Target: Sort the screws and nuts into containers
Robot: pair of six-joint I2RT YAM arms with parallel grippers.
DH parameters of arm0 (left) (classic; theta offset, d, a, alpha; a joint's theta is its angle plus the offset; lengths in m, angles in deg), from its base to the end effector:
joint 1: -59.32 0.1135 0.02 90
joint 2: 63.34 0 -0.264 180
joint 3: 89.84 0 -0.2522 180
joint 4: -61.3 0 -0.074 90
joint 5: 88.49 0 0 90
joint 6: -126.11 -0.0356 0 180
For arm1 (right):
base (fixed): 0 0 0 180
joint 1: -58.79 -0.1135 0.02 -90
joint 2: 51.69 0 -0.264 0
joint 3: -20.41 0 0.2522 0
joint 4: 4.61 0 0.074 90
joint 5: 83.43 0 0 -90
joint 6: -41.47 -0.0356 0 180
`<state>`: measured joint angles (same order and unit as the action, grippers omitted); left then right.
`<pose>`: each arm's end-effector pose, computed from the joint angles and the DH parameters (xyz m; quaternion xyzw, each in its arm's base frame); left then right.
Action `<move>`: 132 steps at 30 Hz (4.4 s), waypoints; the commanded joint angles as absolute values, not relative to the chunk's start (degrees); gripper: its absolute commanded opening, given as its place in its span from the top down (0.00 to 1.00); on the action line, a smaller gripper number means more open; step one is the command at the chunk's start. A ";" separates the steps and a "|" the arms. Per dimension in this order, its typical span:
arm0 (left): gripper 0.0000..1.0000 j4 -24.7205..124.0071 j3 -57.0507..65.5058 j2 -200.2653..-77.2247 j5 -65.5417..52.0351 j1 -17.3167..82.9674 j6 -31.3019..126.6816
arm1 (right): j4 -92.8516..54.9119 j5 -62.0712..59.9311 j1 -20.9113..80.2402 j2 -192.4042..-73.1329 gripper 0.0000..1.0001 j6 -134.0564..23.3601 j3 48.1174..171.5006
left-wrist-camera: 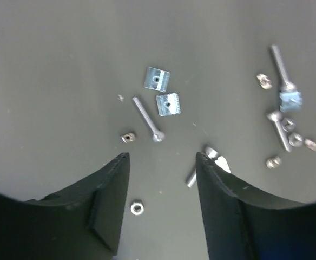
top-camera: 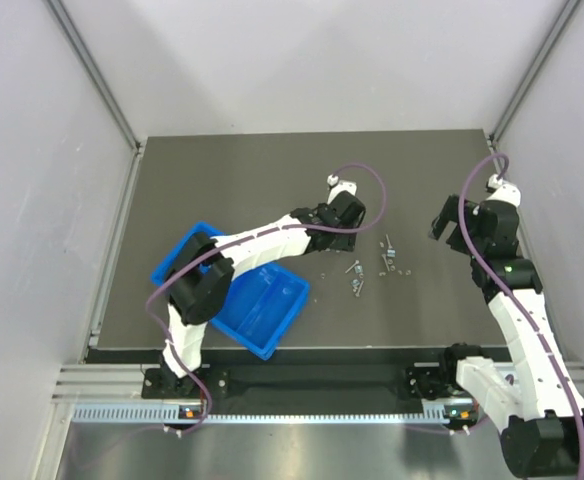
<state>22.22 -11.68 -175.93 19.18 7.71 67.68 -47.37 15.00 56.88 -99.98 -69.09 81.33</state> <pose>0.2810 -0.3372 0.2277 0.1095 0.9231 -0.1174 0.3495 0.1850 0.0009 0.3109 0.1762 0.8469 0.0345 0.5005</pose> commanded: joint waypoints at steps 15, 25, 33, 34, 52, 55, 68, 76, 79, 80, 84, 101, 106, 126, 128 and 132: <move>0.50 19.77 -17.55 -183.31 24.09 8.08 69.07 | -48.96 15.54 57.91 -98.36 0.00 -68.05 82.86; 0.50 20.47 -18.70 -186.21 24.45 8.08 68.28 | -50.01 15.62 57.82 -98.09 0.00 -68.31 82.87; 0.56 19.50 -20.11 -188.76 24.80 8.17 68.63 | -50.63 15.54 57.82 -98.01 0.00 -68.40 83.13; 0.60 19.50 -20.11 -188.93 24.71 8.17 68.63 | -50.63 15.62 57.82 -98.01 0.00 -68.48 83.22; 0.87 20.12 -18.35 -188.86 24.80 8.44 67.58 | -50.98 16.59 57.82 -97.30 0.00 -68.84 82.60; 0.87 20.29 -17.39 -185.00 24.89 8.87 67.84 | -51.07 16.68 57.82 -97.22 0.00 -68.92 82.60; 0.91 19.16 1.56 -154.60 30.32 18.61 76.71 | -51.77 17.12 57.82 -96.43 0.00 -69.10 83.22; 0.92 7.39 14.87 -133.23 36.13 24.50 82.33 | -50.46 17.29 57.82 -98.53 0.00 -69.89 81.81; 0.92 3.60 19.17 -128.75 35.26 28.99 85.85 | -49.84 16.68 57.74 -100.29 0.01 -70.15 81.81; 0.92 3.51 21.88 -127.51 34.91 31.35 86.90 | -49.75 16.42 57.82 -100.64 0.00 -70.15 81.81; 0.92 5.09 26.47 -123.99 35.17 37.69 85.95 | -49.58 16.41 57.82 -101.43 0.00 -70.16 81.81; 0.84 13.27 30.96 -126.62 28.31 49.66 84.10 | -49.05 19.84 57.82 -99.76 0.00 -69.28 81.55; 0.40 12.47 31.57 -124.08 28.23 49.66 84.36 | -49.22 19.49 57.82 -100.64 0.00 -68.40 82.77; 0.28 23.89 5.30 -150.59 9.35 7.23 68.02 | -51.42 18.09 58.00 -97.74 0.00 -70.68 81.11; 0.30 24.07 2.40 -156.64 7.93 5.11 68.10 | -51.60 18.08 58.00 -97.22 0.00 -70.51 80.76; 0.33 22.85 -3.39 -164.75 7.22 0.01 69.16 | -51.77 18.09 58.09 -96.34 0.00 -70.42 79.79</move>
<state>21.87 2.14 -161.95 9.17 2.73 69.80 -52.20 18.41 57.14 -97.51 -69.81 80.72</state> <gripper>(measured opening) 0.677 0.996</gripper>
